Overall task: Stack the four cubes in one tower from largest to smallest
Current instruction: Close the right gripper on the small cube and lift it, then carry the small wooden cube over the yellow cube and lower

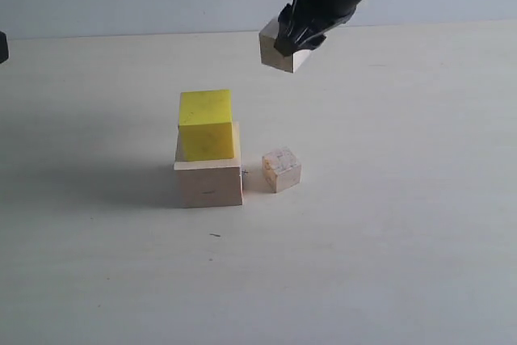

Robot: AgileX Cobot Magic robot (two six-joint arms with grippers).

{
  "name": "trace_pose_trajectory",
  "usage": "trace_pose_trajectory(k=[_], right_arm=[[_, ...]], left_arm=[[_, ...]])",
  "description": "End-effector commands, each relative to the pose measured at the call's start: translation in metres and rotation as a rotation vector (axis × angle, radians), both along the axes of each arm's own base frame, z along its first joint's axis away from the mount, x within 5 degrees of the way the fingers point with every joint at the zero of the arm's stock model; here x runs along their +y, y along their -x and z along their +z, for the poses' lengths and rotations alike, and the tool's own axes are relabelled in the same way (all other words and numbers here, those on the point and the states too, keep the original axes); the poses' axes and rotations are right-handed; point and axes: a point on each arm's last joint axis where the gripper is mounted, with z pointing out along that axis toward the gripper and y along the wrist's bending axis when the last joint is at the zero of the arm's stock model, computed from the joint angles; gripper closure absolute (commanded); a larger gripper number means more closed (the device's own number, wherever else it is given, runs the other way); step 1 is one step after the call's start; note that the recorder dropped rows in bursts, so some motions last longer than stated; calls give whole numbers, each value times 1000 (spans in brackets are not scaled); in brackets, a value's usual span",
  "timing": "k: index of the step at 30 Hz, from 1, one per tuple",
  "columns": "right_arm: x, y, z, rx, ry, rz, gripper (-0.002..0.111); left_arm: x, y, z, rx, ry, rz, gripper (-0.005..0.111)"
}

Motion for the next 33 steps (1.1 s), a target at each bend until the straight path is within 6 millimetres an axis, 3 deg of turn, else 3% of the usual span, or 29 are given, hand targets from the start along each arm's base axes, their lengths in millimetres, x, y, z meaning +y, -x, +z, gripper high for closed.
trace_pose_trajectory(k=[1,7,16,26,33], right_arm=[[-2,23,40,18,-89,36,108],[8,49,71,65,-236,95,108],[51,85,71,-1,-102,341,108],[50,87,68,-75,-6,534,108],[55,78,65,-138,-5,542,108]], left_arm=[[0,-1,-2,5,-9,1,107],[0,-1,-2,5,-9,1,107],[0,-1,-2,5,-9,1,107],[0,-1,-2,9,-10,0,107],[0,-1,-2,9,-10,0,107]])
